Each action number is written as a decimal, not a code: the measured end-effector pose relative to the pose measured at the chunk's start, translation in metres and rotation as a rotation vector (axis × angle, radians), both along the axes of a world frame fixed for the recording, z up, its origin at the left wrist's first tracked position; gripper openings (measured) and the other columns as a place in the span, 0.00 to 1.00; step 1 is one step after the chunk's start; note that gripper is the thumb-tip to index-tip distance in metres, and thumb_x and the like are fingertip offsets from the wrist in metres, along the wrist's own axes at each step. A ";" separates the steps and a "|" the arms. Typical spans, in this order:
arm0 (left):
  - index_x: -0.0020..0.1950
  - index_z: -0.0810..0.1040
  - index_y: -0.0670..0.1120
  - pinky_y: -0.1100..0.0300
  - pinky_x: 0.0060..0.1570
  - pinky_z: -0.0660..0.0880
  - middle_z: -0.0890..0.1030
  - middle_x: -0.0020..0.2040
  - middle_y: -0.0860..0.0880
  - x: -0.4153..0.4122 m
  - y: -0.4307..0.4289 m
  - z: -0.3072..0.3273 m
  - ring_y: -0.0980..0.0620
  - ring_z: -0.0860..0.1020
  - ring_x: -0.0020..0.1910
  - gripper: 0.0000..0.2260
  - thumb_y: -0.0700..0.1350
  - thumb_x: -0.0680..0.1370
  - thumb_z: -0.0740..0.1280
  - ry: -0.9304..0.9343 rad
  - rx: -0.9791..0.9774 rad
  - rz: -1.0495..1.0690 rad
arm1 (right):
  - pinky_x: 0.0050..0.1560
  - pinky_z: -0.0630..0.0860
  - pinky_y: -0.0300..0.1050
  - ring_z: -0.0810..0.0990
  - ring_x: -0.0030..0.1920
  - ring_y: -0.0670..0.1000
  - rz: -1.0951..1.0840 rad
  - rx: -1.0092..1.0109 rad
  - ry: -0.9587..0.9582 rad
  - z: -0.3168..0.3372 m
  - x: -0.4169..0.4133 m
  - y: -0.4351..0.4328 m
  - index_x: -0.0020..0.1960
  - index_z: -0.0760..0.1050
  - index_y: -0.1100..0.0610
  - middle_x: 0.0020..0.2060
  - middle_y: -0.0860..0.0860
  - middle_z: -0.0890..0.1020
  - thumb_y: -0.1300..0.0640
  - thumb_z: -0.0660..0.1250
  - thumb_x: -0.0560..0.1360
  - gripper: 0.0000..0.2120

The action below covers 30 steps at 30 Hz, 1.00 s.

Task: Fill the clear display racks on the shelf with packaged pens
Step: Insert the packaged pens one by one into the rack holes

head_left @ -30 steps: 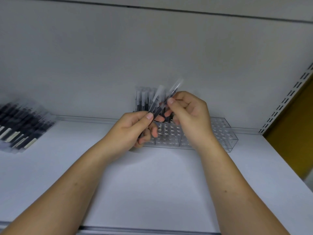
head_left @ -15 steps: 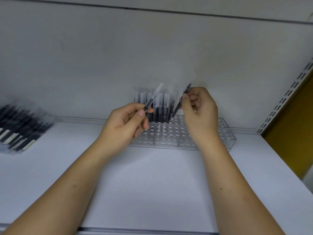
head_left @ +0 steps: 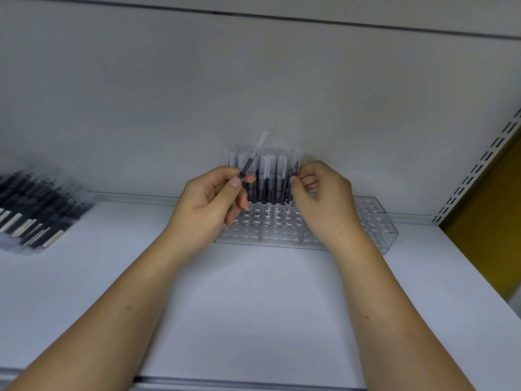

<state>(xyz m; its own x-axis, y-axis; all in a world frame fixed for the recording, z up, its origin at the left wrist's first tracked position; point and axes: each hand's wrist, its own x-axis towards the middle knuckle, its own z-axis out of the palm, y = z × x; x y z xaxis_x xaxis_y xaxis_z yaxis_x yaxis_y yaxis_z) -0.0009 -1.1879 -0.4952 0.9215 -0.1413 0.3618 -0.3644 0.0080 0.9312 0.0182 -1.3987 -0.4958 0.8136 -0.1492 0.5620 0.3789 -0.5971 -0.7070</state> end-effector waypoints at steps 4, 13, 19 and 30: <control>0.58 0.81 0.44 0.60 0.30 0.66 0.78 0.35 0.50 0.000 -0.001 0.000 0.52 0.69 0.29 0.11 0.38 0.87 0.58 0.006 0.004 0.005 | 0.40 0.72 0.27 0.79 0.38 0.39 -0.038 -0.053 0.082 0.000 -0.002 -0.002 0.47 0.81 0.57 0.37 0.42 0.81 0.59 0.71 0.77 0.02; 0.56 0.81 0.44 0.61 0.29 0.66 0.79 0.38 0.51 0.001 -0.001 -0.002 0.52 0.70 0.30 0.07 0.39 0.85 0.63 -0.038 -0.011 -0.018 | 0.41 0.74 0.28 0.80 0.39 0.41 -0.075 0.038 0.051 0.006 -0.008 -0.003 0.47 0.81 0.53 0.38 0.43 0.83 0.57 0.73 0.74 0.02; 0.57 0.81 0.42 0.67 0.37 0.71 0.81 0.39 0.59 0.005 -0.002 -0.007 0.59 0.75 0.36 0.10 0.44 0.80 0.65 -0.111 -0.016 0.019 | 0.45 0.80 0.48 0.82 0.41 0.49 0.235 0.271 0.009 0.018 -0.019 0.007 0.47 0.82 0.50 0.40 0.49 0.85 0.62 0.71 0.76 0.07; 0.60 0.82 0.42 0.64 0.52 0.75 0.86 0.52 0.47 0.004 -0.003 -0.009 0.56 0.81 0.49 0.09 0.34 0.82 0.67 -0.170 0.090 -0.032 | 0.36 0.77 0.40 0.80 0.35 0.47 0.468 0.442 0.127 0.016 -0.022 0.026 0.49 0.82 0.60 0.40 0.55 0.86 0.65 0.73 0.78 0.01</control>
